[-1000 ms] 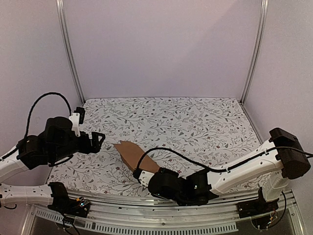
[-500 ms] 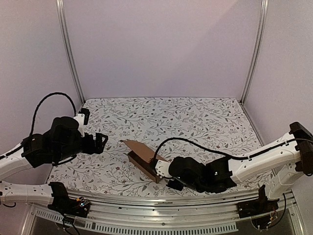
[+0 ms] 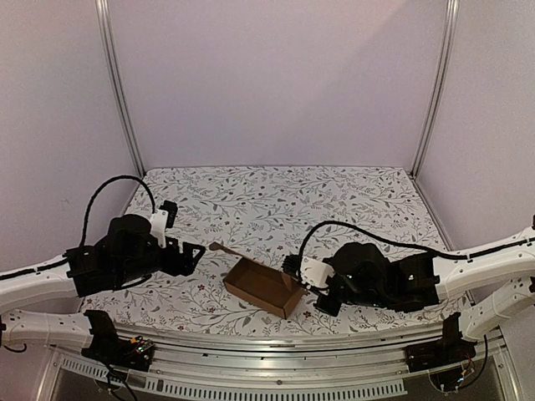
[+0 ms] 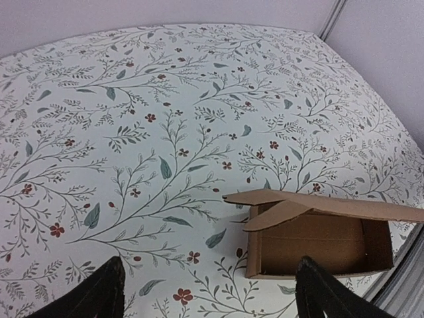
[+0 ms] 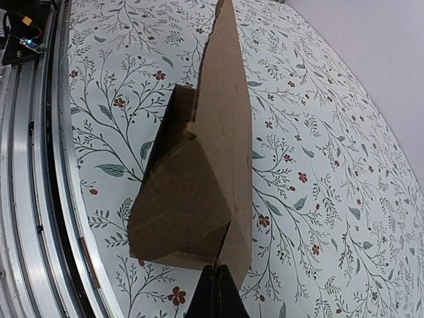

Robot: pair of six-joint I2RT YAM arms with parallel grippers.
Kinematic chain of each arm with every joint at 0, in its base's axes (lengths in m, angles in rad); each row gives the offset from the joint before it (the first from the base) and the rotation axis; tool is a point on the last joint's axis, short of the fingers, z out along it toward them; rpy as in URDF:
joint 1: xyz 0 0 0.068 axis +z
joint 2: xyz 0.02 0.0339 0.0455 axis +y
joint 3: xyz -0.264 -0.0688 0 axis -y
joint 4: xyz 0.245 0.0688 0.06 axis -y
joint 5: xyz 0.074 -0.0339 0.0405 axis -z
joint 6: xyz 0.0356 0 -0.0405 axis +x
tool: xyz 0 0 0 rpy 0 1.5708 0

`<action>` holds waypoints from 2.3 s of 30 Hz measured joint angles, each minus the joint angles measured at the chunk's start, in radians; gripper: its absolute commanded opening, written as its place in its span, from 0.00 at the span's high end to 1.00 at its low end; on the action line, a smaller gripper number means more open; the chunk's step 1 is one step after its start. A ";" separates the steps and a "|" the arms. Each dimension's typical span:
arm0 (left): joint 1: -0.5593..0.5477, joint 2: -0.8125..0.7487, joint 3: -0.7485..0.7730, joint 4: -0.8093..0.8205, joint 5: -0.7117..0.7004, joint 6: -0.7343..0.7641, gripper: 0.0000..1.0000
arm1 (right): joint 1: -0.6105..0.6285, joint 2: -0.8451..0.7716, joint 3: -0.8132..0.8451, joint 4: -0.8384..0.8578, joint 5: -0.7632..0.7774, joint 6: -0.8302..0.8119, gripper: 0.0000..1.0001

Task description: Fold the paper box

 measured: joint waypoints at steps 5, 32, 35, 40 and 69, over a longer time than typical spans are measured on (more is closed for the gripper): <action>0.067 0.016 -0.111 0.182 0.155 0.019 0.23 | -0.011 -0.048 -0.037 -0.002 -0.037 0.009 1.00; 0.159 0.466 -0.181 0.755 0.629 0.320 0.41 | -0.037 -0.142 -0.117 0.011 -0.139 0.087 1.00; 0.160 0.516 -0.140 0.750 0.652 0.356 0.43 | -0.037 -0.147 -0.124 0.014 -0.144 0.087 1.00; 0.160 0.510 -0.120 0.743 0.655 0.404 0.44 | -0.037 -0.164 -0.147 0.018 -0.148 0.094 1.00; 0.160 0.499 -0.085 0.652 0.616 0.502 0.65 | -0.038 -0.184 -0.162 0.032 -0.165 0.109 1.00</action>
